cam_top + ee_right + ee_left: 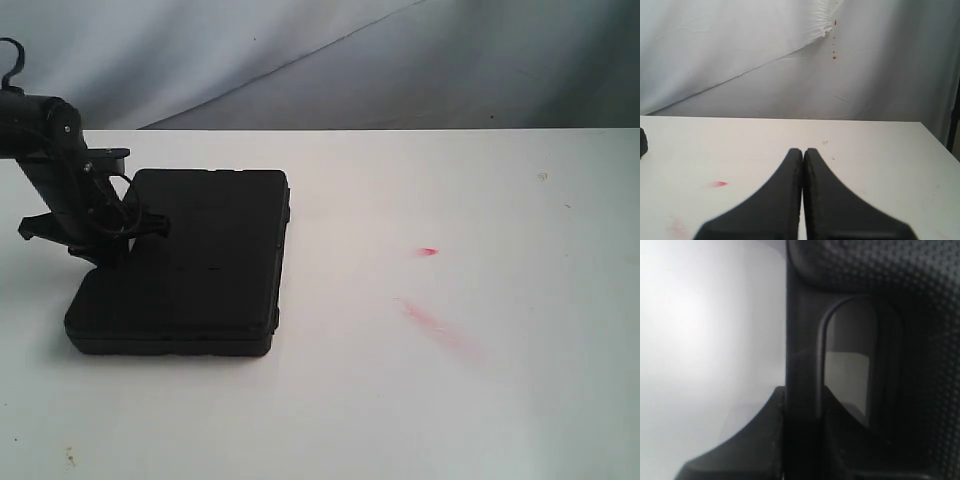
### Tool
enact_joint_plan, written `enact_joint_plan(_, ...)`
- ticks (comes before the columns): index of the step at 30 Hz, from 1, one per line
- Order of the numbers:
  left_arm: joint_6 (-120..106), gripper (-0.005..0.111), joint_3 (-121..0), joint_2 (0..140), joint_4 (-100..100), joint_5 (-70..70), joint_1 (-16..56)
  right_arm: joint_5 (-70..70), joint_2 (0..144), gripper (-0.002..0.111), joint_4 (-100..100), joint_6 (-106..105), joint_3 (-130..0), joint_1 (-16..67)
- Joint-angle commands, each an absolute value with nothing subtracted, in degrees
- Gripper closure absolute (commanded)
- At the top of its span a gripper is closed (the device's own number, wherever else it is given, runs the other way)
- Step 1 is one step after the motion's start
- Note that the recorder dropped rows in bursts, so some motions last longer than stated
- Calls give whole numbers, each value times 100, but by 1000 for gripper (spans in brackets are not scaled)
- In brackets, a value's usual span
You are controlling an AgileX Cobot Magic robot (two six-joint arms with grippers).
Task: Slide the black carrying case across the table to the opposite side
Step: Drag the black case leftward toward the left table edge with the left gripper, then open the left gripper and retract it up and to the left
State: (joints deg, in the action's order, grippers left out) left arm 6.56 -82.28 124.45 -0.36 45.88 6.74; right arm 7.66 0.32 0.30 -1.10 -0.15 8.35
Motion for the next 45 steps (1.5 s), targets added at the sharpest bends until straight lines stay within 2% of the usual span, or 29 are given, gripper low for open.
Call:
enact_joint_plan(1, 422, 107, -8083, 12405, 144, 4434, 518, 703, 0, 108, 69, -100, 0, 789)
enact_joint_plan(39, 434, 107, -7933, 12405, 227, 4221, 194, 703, 0, 108, 69, -100, 0, 789)
enact_joint_plan(42, 434, 103, -7933, 12405, 227, 4155, 194, 703, 0, 108, 69, -100, 0, 789)
enact_joint_plan(45, 434, 94, -7933, 12405, 227, 4131, 194, 703, 0, 108, 69, -100, 0, 789)
